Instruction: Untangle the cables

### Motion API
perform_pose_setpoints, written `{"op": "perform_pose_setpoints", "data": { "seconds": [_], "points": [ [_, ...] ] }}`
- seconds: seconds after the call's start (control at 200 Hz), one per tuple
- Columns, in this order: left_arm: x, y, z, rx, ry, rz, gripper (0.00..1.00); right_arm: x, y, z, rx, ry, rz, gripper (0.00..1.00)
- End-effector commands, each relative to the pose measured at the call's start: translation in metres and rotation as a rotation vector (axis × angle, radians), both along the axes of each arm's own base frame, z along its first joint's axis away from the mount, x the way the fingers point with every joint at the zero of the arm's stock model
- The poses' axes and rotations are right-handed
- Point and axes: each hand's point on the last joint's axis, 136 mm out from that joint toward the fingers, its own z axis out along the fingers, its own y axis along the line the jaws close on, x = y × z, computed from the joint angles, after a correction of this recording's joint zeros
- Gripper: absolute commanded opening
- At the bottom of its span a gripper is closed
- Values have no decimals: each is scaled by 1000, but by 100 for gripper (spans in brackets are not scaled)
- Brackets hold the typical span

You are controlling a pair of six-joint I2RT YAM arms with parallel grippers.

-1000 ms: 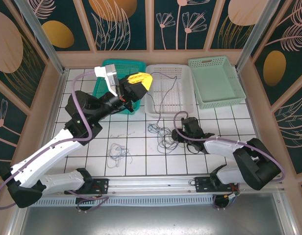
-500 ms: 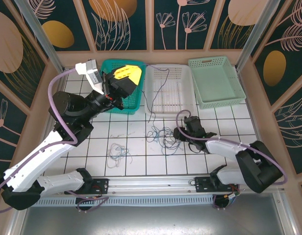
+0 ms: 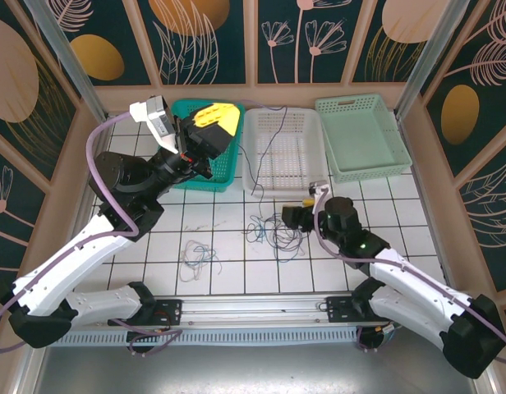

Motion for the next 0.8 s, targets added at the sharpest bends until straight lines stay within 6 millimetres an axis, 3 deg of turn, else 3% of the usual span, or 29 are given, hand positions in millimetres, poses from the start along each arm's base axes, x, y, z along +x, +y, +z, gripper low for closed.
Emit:
{"op": "perform_pose_setpoints", "data": {
  "seconds": [0.0,0.165,0.285,0.535,0.651,0.791],
  "points": [
    [0,7,7,-58,-7,11,0,-15,17,-2,-25,-35,116,77],
    [3,2,3,-57,4,1,0,-25,42,7,43,-81,189,81],
    [4,-1,0,-65,10,-16,0,-23,59,-3,23,-68,230,81],
    [2,-2,0,-72,10,-38,0,-13,81,-18,-3,-66,271,81],
    [1,-1,0,-78,9,-44,0,-4,88,-14,9,-89,261,81],
    [1,0,-5,-78,17,-44,0,10,85,-17,-1,-89,187,70]
  ]
}}
